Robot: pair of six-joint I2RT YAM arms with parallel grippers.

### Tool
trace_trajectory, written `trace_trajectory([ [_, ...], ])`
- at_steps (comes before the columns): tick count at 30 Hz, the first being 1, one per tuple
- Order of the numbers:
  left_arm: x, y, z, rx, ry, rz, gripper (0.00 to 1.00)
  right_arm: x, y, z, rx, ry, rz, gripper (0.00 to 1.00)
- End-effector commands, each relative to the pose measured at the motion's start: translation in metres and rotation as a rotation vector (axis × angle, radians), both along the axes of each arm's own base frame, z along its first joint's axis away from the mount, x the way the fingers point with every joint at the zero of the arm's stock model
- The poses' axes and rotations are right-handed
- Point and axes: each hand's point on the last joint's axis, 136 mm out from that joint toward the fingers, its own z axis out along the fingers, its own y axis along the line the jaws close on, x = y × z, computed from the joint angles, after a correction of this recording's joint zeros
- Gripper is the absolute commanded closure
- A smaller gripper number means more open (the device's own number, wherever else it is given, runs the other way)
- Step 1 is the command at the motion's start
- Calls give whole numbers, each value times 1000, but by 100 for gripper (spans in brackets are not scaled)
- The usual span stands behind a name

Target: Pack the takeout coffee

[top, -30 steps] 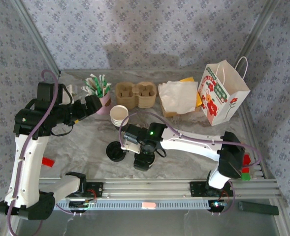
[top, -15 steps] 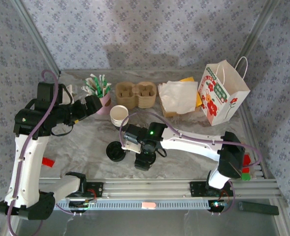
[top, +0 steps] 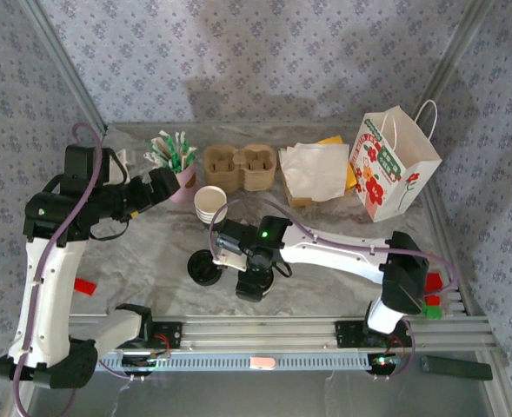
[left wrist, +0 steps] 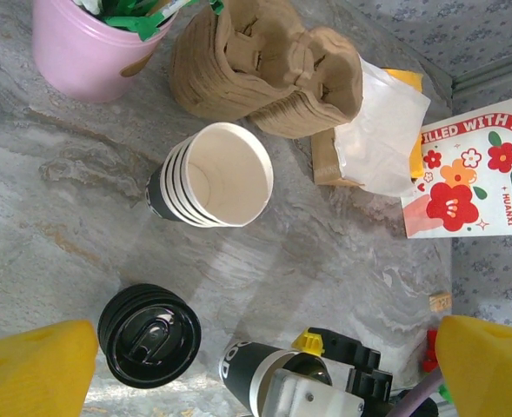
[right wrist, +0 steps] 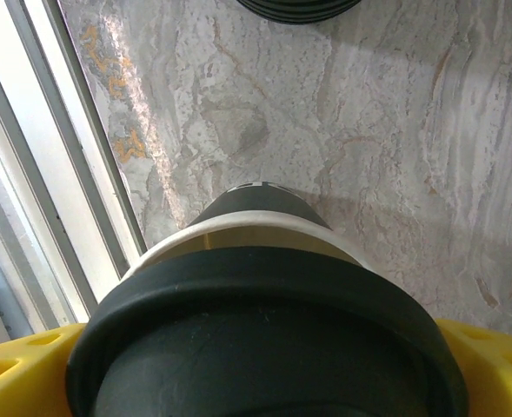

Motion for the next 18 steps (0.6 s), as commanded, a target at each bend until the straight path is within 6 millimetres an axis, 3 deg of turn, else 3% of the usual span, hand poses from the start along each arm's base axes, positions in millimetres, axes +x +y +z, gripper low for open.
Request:
trace_trajectory([
  [1,-6,1,18,-6,-56,-11,0,2,-1,2,-26,-14,13,4],
  [10,-6,2,19,-7,-59,-10,0,3,0,5,-17,-17,11,0],
  [18,-7,2,22,-10,-63,-8,0,-5,0,36,64,-4,29,0],
])
